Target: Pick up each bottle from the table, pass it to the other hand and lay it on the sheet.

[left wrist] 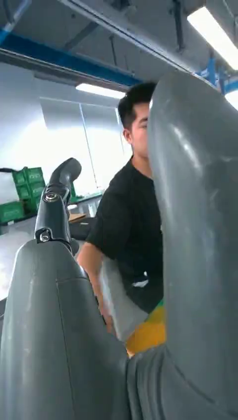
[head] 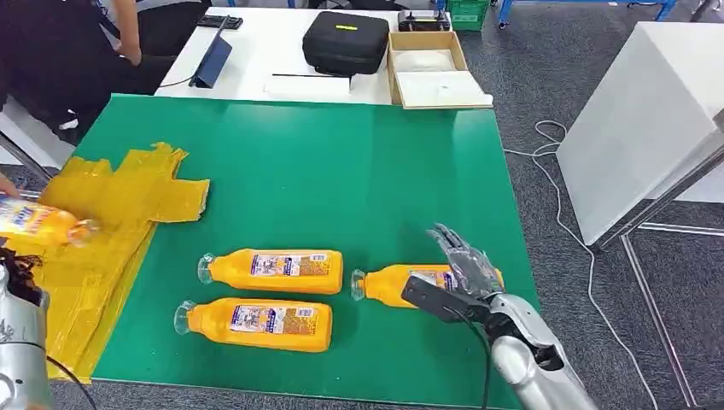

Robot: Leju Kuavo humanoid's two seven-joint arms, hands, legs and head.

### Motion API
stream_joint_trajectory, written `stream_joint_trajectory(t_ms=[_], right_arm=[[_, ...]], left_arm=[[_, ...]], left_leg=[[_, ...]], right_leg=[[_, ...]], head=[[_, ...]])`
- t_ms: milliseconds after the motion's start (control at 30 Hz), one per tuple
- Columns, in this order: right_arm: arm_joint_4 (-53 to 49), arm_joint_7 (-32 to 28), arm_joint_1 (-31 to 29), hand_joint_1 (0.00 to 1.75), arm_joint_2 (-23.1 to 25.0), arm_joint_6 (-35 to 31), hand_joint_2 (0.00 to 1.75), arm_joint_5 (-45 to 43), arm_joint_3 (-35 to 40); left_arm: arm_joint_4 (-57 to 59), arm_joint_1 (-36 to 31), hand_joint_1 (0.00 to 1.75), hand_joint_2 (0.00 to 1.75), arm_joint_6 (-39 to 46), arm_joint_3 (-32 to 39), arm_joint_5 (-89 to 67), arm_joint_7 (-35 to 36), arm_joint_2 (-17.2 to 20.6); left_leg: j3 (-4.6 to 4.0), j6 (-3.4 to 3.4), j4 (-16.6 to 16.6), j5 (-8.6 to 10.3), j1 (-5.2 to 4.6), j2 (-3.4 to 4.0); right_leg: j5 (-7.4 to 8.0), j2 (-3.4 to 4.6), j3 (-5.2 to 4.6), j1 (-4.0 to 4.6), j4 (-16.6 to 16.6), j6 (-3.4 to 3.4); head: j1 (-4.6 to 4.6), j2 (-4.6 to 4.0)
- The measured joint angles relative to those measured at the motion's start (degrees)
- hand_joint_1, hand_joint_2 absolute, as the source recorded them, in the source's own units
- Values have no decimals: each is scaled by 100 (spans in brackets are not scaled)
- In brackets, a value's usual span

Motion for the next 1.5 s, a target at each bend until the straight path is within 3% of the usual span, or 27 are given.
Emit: stream_joint_trajectory(t_ms=[233,600,633,667,1133,1500], right_arm=[[-201,61,438,0,-620,280,175,-28,-20],[-199,184,435,0,-797,433,175,96,-7],[-137,183,385,108,-811,444,175,118,-7],[-51,173,327,159,-819,474,175,135,-7],[772,-254,-295,175,-1099,798,175,105,155],[1366,-269,-847,175,-887,662,175,26,433]], left_arm=[[-15,-13,0,0,2,-109,112,0,13],[-24,-76,0,0,59,-245,103,0,-26],[-26,-76,0,0,26,-245,127,2,-26],[-26,-76,0,0,-4,-243,162,0,-26],[-127,-22,0,0,-127,-90,276,0,-35],[-251,38,0,0,-475,28,298,0,-118]], left_leg=[[-1,1,0,-1,-1,4],[2,1,0,0,-1,3],[2,1,0,0,-1,4],[2,1,0,0,-1,4],[3,1,0,0,-1,0],[27,4,-1,3,-1,9]], right_leg=[[0,0,-1,0,0,0],[1,0,4,0,0,1],[1,0,4,0,0,1],[1,0,4,0,0,1],[1,-1,9,1,-1,1],[11,6,26,1,-1,9]], head=[[2,0],[0,0],[2,0],[0,0],[0,0],[2,0]])
